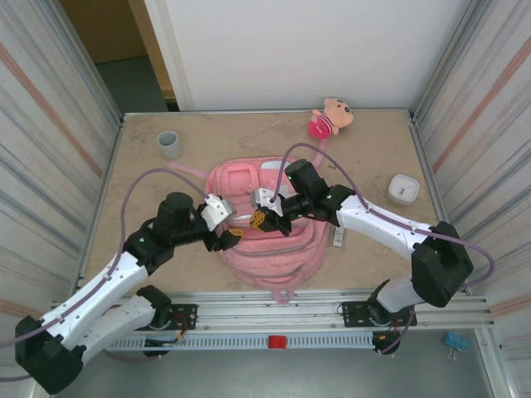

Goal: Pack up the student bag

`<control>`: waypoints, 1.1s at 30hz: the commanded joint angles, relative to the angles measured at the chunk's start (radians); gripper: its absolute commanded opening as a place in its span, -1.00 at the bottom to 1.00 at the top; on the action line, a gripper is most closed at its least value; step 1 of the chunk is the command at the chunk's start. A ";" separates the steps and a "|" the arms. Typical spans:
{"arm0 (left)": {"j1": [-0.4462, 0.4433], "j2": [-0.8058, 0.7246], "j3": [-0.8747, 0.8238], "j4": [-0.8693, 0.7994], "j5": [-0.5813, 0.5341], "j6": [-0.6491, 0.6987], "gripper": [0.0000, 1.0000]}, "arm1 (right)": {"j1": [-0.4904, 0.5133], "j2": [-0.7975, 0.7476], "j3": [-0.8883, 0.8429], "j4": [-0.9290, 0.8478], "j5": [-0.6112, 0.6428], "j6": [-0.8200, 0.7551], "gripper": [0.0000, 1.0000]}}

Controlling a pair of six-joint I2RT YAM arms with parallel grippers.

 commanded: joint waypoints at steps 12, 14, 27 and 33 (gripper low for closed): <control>-0.092 0.125 0.050 0.115 -0.150 0.145 -0.61 | -0.084 -0.108 -0.039 0.037 -0.068 0.094 -0.22; -0.087 0.111 0.039 0.134 -0.145 0.126 -0.68 | -0.127 -0.160 -0.106 0.069 -0.055 0.124 -0.15; -0.036 0.085 0.017 0.187 -0.021 0.045 -0.68 | -0.274 -0.290 -0.291 0.143 0.020 0.167 -0.02; -0.038 0.086 0.037 0.150 -0.013 0.078 -0.51 | -0.284 -0.261 -0.263 0.172 -0.012 0.199 -0.92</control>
